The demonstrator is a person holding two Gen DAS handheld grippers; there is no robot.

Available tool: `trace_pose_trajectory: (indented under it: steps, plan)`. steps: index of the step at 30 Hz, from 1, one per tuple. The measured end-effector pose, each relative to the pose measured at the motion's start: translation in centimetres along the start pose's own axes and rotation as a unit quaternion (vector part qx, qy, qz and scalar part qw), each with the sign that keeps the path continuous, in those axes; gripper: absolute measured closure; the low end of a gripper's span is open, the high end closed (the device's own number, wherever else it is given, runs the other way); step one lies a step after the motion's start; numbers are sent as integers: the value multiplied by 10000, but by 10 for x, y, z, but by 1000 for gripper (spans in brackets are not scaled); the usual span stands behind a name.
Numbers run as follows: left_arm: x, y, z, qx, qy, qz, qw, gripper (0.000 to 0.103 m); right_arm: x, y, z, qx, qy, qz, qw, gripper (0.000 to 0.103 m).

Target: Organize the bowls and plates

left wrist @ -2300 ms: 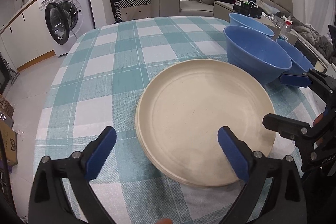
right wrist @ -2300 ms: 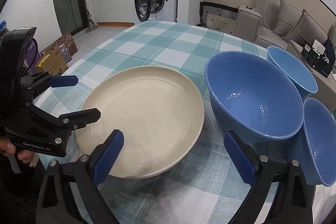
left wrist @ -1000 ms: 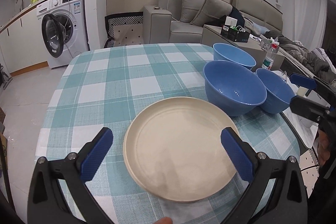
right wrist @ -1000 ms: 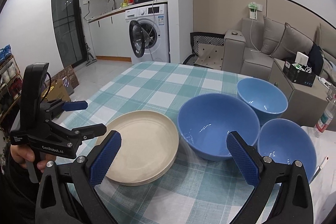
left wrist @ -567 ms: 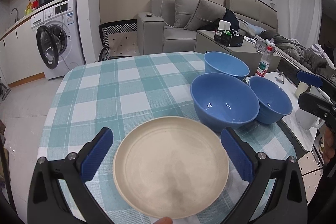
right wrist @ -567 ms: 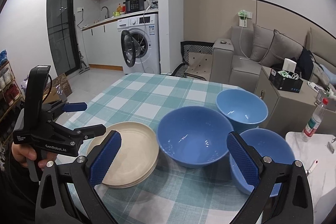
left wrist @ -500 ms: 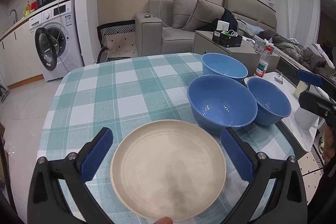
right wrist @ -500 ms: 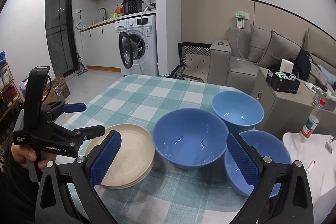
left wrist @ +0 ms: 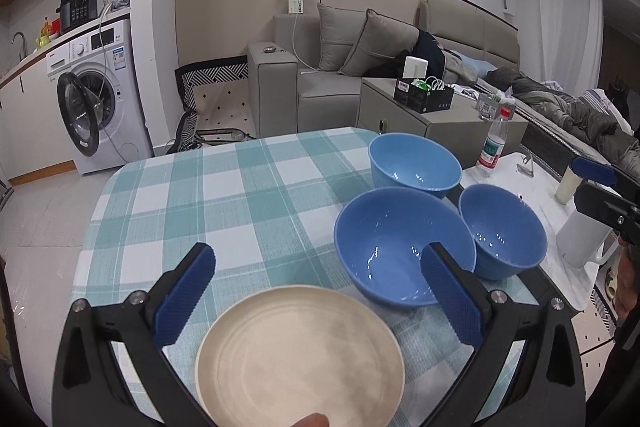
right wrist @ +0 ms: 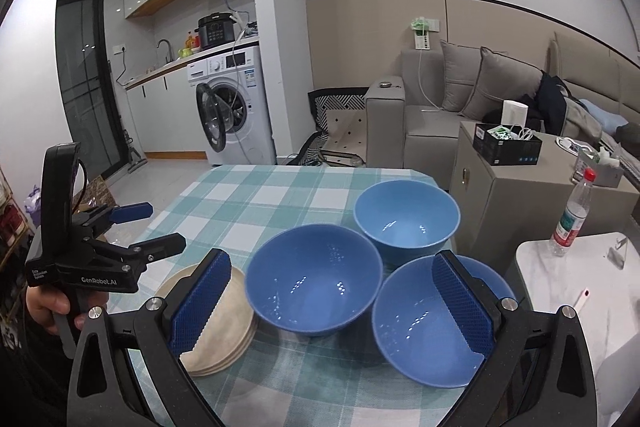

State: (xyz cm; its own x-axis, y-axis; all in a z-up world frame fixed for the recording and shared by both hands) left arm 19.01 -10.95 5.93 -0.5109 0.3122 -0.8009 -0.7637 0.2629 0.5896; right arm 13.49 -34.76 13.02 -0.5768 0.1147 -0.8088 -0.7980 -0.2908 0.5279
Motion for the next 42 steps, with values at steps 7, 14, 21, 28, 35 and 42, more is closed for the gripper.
trace_pose_trajectory:
  steps: [7,14,21,28,35,42]
  plan:
    - [-20,-10,-7,116,-45,-94,9999,0,-17,3,-18,42,-226,-75,9997,1]
    - [-39,-23,-16,162,-120,-130,9997,0,-27,0,-26,201,-148,-89,9997,1]
    - [-57,-35,-21,314,-60,-147,9994,0,-40,-2,-34,293,-184,-118,9993,1]
    - [-71,-53,-24,397,-8,-123,9991,0,-51,-12,-47,481,-268,-81,9984,1]
    - [-84,-71,-23,343,-47,-108,9993,0,-57,-27,-55,638,-301,9,9975,1]
    - [-88,-88,-23,346,-37,-17,9994,0,-64,-47,-66,734,-413,88,9964,1]
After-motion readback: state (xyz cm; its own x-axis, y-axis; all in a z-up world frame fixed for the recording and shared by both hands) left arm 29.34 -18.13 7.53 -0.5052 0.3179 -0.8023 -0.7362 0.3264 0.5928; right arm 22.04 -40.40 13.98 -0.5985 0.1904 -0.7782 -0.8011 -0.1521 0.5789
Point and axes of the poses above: each gripper's, at about its wrist camera, not at the fingertips, and y roughly against the way its jaws point, z to its left, x to its underside, the point moved 6 cm from there along -y, roughly the way its jaws point, and after that the axes turned 13 degrees about -y, right-handed, at the moved point
